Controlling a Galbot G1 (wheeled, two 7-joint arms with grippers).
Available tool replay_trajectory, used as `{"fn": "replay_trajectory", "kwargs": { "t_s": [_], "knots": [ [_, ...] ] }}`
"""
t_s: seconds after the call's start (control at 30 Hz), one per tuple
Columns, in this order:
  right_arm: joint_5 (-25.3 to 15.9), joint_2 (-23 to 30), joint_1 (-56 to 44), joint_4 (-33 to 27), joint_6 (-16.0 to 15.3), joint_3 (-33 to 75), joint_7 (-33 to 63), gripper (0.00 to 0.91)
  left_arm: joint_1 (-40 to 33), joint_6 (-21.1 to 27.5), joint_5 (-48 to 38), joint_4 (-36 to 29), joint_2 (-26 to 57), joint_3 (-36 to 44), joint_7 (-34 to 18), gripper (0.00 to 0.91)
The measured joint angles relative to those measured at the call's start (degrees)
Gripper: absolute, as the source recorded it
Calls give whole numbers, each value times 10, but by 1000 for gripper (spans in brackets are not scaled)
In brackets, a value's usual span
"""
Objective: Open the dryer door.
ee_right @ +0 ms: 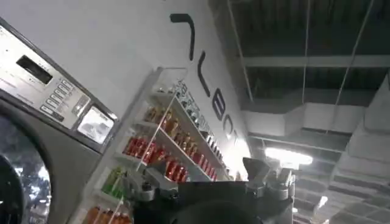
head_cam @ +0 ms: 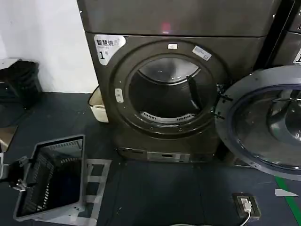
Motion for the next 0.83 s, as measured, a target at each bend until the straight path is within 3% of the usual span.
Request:
{"fn": "replay_trajectory", "kwargs": {
  "t_s": [0.83],
  "knots": [
    [-2, -12, 1, -10, -2, 5, 1, 907, 1, 2, 31, 12, 1, -18, 53, 907]
  ]
}}
